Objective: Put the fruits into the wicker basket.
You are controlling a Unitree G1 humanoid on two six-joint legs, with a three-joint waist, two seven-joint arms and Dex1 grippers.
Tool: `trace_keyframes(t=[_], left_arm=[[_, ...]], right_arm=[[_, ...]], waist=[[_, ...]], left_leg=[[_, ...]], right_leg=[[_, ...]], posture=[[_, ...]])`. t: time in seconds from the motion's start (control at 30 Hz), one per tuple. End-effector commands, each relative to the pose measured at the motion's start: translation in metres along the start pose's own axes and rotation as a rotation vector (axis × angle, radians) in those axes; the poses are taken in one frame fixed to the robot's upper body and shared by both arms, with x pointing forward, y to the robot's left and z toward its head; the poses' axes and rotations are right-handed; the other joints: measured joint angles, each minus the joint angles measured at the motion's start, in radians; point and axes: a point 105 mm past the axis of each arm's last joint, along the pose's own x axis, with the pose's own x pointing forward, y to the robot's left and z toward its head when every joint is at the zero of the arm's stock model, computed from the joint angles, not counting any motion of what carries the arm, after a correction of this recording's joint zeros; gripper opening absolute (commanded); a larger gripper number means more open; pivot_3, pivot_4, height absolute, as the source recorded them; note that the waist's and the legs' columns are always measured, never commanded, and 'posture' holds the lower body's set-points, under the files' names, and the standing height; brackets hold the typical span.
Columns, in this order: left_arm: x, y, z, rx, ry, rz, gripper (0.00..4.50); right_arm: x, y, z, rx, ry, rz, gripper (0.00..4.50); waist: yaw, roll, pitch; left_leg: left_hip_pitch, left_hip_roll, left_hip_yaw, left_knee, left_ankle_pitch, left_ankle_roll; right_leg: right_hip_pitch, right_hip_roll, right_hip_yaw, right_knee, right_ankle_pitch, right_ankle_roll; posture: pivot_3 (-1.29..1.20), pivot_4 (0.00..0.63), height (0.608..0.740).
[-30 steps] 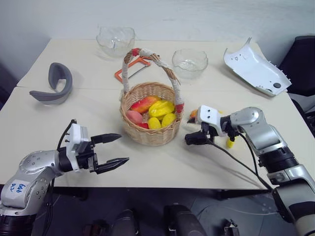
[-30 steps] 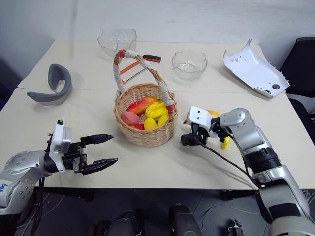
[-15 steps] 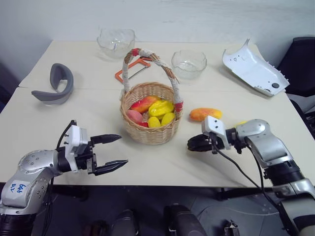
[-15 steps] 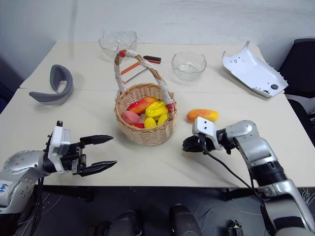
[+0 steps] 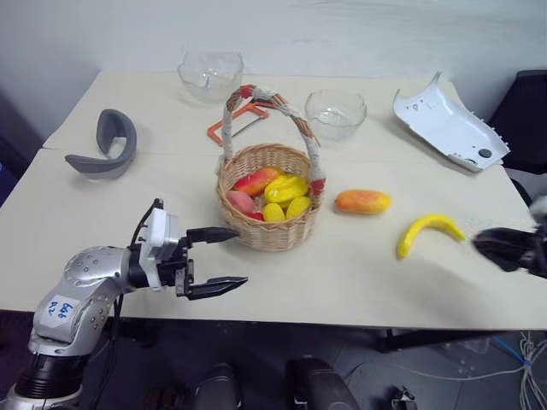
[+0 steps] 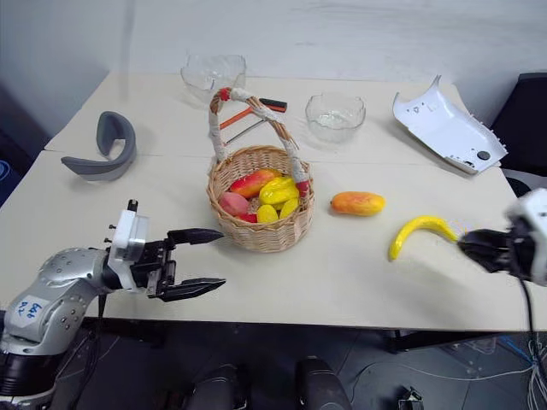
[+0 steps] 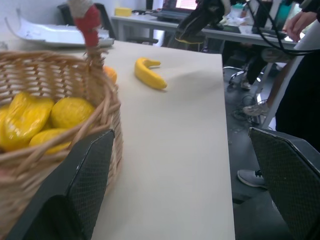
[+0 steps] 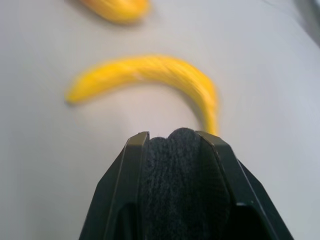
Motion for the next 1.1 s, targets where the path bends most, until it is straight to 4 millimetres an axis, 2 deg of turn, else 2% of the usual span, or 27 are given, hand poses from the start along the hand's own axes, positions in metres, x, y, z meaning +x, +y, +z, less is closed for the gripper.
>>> trace_keyframes(t=[0.03,0.17,0.2,0.3,0.33,0.43,0.47,0.53,0.57,0.67,0.73,0.8,0.93,1.03,1.1], left_arm=[[0.005,0.002,0.008,0.045,-0.024,-0.006,4.50],[0.006,0.002,0.009,0.070,-0.012,-0.008,4.50],[0.005,0.004,0.010,0.080,-0.010,0.002,4.50],[-0.001,0.005,0.014,0.093,-0.015,0.032,4.50],[-0.002,0.005,0.015,0.093,-0.016,0.037,4.50],[-0.005,0.003,0.014,0.092,-0.011,0.058,4.50],[-0.006,0.002,0.014,0.093,-0.009,0.064,4.50],[-0.010,0.003,0.016,0.090,-0.022,0.094,4.50],[-0.011,0.004,0.017,0.088,-0.028,0.106,4.50],[-0.019,0.008,0.015,0.104,-0.013,0.146,4.50],[-0.022,0.011,0.014,0.103,-0.013,0.164,4.50],[-0.024,0.014,0.014,0.101,-0.018,0.182,4.50],[-0.029,0.021,0.016,0.099,-0.048,0.236,4.50],[-0.036,0.025,0.018,0.096,-0.073,0.289,4.50],[-0.038,0.024,0.017,0.096,-0.081,0.314,4.50]], right_arm=[[0.004,-0.035,-0.003,-0.069,-0.037,-0.197,1.09],[0.017,-0.041,-0.017,0.088,-0.091,-0.199,1.09],[0.018,-0.043,-0.021,0.121,-0.090,-0.211,1.09],[0.021,-0.041,-0.021,0.175,-0.116,-0.197,1.91],[0.021,-0.041,-0.020,0.178,-0.129,-0.197,2.36],[0.018,-0.037,-0.014,0.131,-0.140,-0.168,3.28],[0.016,-0.035,-0.008,0.088,-0.149,-0.147,3.66],[0.013,-0.026,0.015,-0.044,-0.198,-0.082,4.33],[0.013,-0.021,0.026,-0.115,-0.227,-0.054,4.46],[0.030,0.020,0.077,-0.247,-0.332,0.130,4.46],[0.044,0.044,0.093,-0.289,-0.339,0.230,4.46],[0.065,0.064,0.104,-0.352,-0.309,0.292,4.46],[0.116,0.088,0.122,-0.409,-0.191,0.288,4.46],[0.143,0.108,0.144,-0.456,-0.215,0.272,4.46],[0.161,0.117,0.145,-0.509,-0.182,0.256,4.46]], waist=[[-0.013,0.002,0.001],[-0.027,0.002,0.001],[-0.026,0.002,0.001],[-0.021,0.004,0.001],[-0.021,0.004,0.001],[-0.021,0.005,0.001],[-0.021,0.005,0.001],[-0.022,0.005,0.001],[-0.022,0.006,0.002],[-0.030,0.007,0.002],[-0.033,0.007,0.002],[-0.030,0.006,0.002],[-0.025,0.006,0.002],[-0.023,0.006,0.002],[-0.020,0.006,0.002]], left_leg=[[0.000,0.000,0.000,0.001,0.000,0.000],[0.002,-0.001,-0.001,0.000,0.004,-0.001],[0.002,-0.001,-0.002,0.000,0.007,-0.007],[0.002,-0.001,-0.003,-0.001,0.007,-0.008],[0.001,-0.001,-0.003,-0.001,0.007,-0.008],[0.001,-0.001,-0.003,-0.001,0.006,-0.008],[0.001,-0.001,-0.003,-0.001,0.006,-0.008],[0.001,-0.001,-0.003,-0.001,0.006,-0.008],[0.001,-0.001,-0.003,-0.001,0.006,-0.008],[0.002,0.000,-0.002,-0.001,0.006,-0.009],[0.002,0.000,-0.003,-0.001,0.007,-0.009],[0.002,0.001,-0.004,-0.001,0.007,-0.010],[0.001,0.001,-0.004,-0.001,0.007,-0.010],[-0.001,0.001,-0.003,-0.001,0.007,-0.010],[-0.003,0.001,-0.003,-0.002,0.007,-0.010]], right_leg=[[0.000,0.000,0.001,0.000,0.000,0.000],[0.000,0.001,0.003,0.002,0.002,0.002],[0.000,0.002,0.003,0.002,0.002,0.002],[-0.001,0.003,0.003,0.003,0.002,0.002],[-0.001,0.003,0.003,0.003,0.002,0.002],[-0.001,0.002,0.003,0.003,0.003,0.003],[-0.001,0.002,0.003,0.002,0.002,0.003],[-0.001,0.002,0.003,0.002,0.002,0.003],[-0.001,0.002,0.003,0.003,0.002,0.004],[-0.001,0.003,0.003,0.003,0.002,0.004],[-0.001,0.004,0.004,0.003,0.003,0.003],[-0.001,0.004,0.003,0.003,0.003,0.002],[-0.002,0.004,0.003,0.003,0.004,0.001],[-0.005,0.003,0.003,0.004,0.004,0.000],[-0.008,0.003,0.003,0.004,0.003,0.000]], posture=[[0.00,0.150,0.740],[0.00,0.150,0.740],[0.00,0.150,0.740],[0.00,0.150,0.740],[0.00,0.150,0.740],[0.00,0.150,0.740],[0.00,0.150,0.740],[0.00,0.150,0.740],[0.00,0.150,0.740],[0.00,0.150,0.740],[0.00,0.150,0.740],[0.00,0.150,0.740],[0.00,0.150,0.740],[0.00,0.150,0.740],[0.00,0.150,0.740]])
